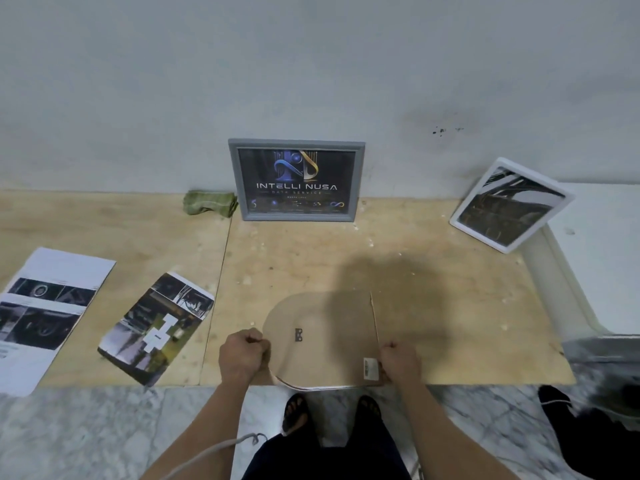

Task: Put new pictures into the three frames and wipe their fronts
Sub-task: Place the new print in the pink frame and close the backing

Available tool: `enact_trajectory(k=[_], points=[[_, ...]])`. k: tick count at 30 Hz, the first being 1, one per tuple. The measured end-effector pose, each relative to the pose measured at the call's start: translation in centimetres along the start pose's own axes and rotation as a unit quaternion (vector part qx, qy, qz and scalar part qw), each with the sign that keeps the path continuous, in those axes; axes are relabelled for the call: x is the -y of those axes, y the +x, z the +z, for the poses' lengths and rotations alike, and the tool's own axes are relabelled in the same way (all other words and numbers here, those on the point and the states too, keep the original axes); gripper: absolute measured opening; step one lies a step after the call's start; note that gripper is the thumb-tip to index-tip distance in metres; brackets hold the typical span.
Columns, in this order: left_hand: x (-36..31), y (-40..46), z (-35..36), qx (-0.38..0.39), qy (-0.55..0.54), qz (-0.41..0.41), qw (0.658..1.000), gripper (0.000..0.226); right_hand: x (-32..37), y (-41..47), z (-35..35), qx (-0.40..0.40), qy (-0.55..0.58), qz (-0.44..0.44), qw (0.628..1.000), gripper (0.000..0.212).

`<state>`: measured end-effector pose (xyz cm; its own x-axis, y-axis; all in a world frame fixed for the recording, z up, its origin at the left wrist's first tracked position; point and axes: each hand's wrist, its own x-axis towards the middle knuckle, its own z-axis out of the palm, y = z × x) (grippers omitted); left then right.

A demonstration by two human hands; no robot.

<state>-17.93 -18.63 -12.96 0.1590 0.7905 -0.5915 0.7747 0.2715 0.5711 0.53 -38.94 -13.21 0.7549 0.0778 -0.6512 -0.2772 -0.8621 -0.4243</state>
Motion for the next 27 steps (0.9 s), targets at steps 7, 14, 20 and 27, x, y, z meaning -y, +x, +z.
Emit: enact_trajectory(k=[7, 14, 20, 27], points=[[0.2, 0.2, -0.8, 0.021, 0.058, 0.018, 0.998, 0.033, 0.4, -0.8, 0.3, -0.015, -0.044, 0.007, 0.999, 0.028], [0.6, 0.0, -0.8, 0.033, 0.050, 0.044, 0.997, 0.021, 0.4, -1.2, 0.5, -0.043, -0.029, 0.020, 0.998, 0.027], [0.7, 0.2, -0.8, 0.053, 0.034, 0.028, 0.998, 0.019, 0.4, -0.9, 0.7, -0.047, -0.022, 0.031, 0.998, 0.025], [1.2, 0.7, -0.5, 0.068, -0.041, 0.010, 0.997, 0.011, 1.0, -0.6, 0.3, 0.005, 0.004, 0.049, 0.999, 0.017]])
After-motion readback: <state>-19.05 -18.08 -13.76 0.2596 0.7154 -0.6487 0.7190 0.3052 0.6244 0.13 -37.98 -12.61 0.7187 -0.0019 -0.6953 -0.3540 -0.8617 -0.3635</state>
